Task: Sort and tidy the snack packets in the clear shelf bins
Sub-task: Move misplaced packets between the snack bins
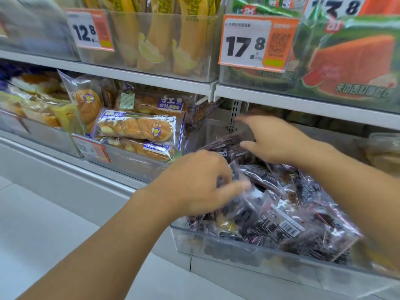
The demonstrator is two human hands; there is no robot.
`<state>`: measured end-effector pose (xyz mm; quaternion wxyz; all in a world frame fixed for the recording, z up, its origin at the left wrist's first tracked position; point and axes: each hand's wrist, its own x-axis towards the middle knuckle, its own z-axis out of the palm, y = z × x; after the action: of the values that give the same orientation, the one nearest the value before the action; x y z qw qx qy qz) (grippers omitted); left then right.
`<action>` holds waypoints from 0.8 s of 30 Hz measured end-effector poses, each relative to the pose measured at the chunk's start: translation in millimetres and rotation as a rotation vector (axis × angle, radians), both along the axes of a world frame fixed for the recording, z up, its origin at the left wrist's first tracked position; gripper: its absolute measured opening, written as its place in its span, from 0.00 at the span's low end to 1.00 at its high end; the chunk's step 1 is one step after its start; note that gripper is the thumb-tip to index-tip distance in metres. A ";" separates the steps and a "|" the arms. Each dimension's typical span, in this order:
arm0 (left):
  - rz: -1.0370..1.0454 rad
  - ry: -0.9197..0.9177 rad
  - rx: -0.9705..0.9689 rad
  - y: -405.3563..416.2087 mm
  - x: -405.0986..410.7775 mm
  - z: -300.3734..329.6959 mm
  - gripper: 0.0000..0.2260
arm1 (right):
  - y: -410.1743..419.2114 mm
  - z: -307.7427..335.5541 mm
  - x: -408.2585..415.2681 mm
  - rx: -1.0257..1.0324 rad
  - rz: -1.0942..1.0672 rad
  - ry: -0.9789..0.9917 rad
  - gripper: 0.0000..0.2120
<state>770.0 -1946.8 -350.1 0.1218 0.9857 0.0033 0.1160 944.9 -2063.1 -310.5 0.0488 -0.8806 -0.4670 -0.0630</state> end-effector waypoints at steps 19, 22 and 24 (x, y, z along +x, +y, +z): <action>0.296 0.502 0.621 0.8 36.9 -8.0 0.23 | 17.6 3.3 21.7 -0.202 -0.136 -0.179 0.14; 0.269 0.442 0.648 -7.4 39.6 -6.7 0.17 | 16.0 1.5 31.5 -0.159 -0.055 -0.136 0.07; 0.250 0.397 0.610 -11.0 44.2 -11.0 0.15 | 14.7 -3.7 33.5 -0.025 0.011 0.166 0.11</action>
<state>814.2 -1957.8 -361.0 -0.1949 0.9720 0.1125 -0.0677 978.4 -2048.4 -314.2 0.0766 -0.8807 -0.4671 0.0166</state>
